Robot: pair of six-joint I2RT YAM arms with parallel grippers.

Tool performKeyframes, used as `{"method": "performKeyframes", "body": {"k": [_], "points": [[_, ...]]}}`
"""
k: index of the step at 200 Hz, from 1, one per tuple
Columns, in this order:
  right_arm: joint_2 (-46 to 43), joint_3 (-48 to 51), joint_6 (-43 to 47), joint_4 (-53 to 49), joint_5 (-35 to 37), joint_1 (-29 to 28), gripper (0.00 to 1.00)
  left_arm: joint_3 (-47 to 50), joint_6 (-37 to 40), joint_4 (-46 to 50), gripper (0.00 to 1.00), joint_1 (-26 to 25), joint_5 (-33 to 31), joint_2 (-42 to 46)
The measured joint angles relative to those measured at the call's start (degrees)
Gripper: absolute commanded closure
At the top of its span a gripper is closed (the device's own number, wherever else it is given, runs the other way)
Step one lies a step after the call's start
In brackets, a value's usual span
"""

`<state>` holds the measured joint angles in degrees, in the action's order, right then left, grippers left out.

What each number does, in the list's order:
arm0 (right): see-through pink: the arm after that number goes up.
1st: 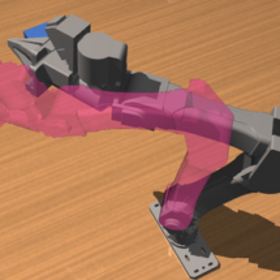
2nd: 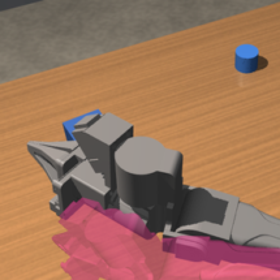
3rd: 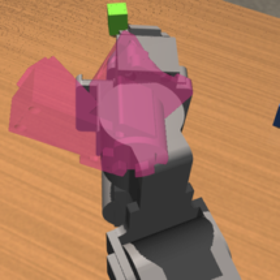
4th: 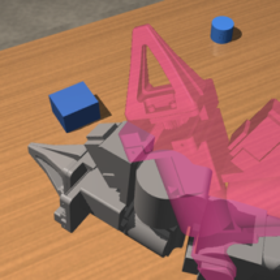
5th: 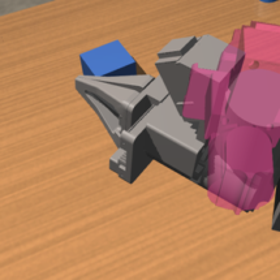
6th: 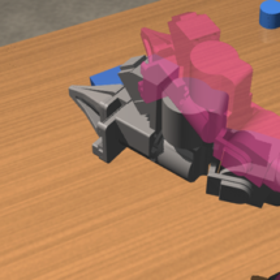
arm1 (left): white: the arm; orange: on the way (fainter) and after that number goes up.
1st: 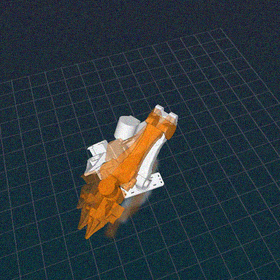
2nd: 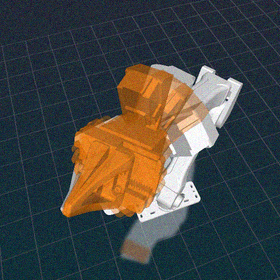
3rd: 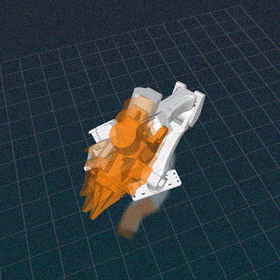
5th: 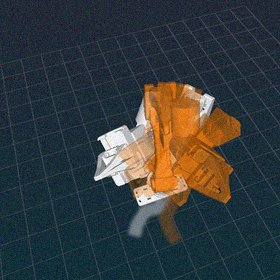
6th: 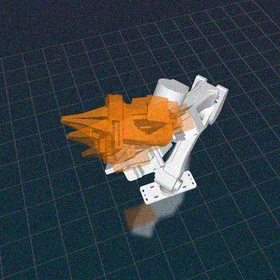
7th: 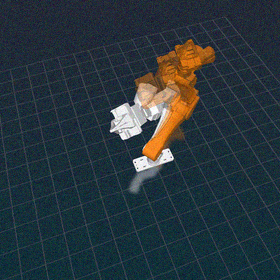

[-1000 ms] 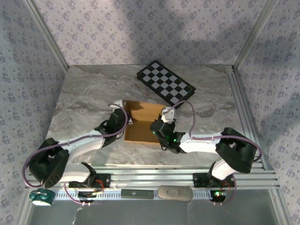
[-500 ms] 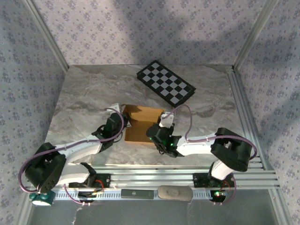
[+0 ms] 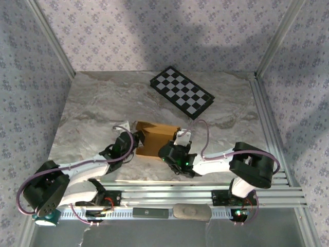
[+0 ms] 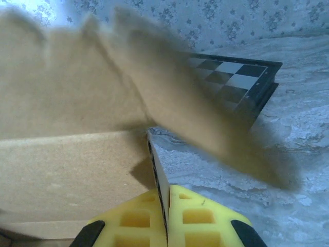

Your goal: Fold the paper box

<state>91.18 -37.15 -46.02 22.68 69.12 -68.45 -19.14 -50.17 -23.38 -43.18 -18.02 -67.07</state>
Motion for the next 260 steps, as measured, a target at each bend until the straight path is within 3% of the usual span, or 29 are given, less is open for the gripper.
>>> {"method": "performKeyframes", "body": {"k": [78,92,107,163,213,235,260], "points": [[3.2,0.3,-3.5,-1.7,5.8,-2.9,1.0,2.4,-2.1,1.9,0.77,-0.7,1.4,0.5],[3.5,-0.2,-4.0,-3.2,6.5,-3.1,1.0,2.4,-2.3,2.9,0.72,-0.7,2.1,2.0],[3.5,-0.6,-5.1,-5.1,6.9,-3.1,1.0,2.4,-3.1,4.7,0.58,-0.7,2.8,4.9],[4.1,-2.4,-9.0,-11.8,8.5,-3.6,1.0,2.8,-6.6,21.4,0.45,-0.7,6.1,25.9],[6.1,-9.8,-17.8,-30.3,9.4,-4.0,1.0,-0.7,-8.6,43.3,0.6,-0.1,1.7,48.5],[7.3,-11.1,-19.9,-34.4,10.0,-4.2,1.0,-5.6,-7.1,47.3,0.62,4.9,0.9,47.9],[7.4,-9.8,-15.1,-28.6,9.9,-4.2,1.0,-11.2,-4.6,44.9,0.59,19.8,10.0,35.6]]}}
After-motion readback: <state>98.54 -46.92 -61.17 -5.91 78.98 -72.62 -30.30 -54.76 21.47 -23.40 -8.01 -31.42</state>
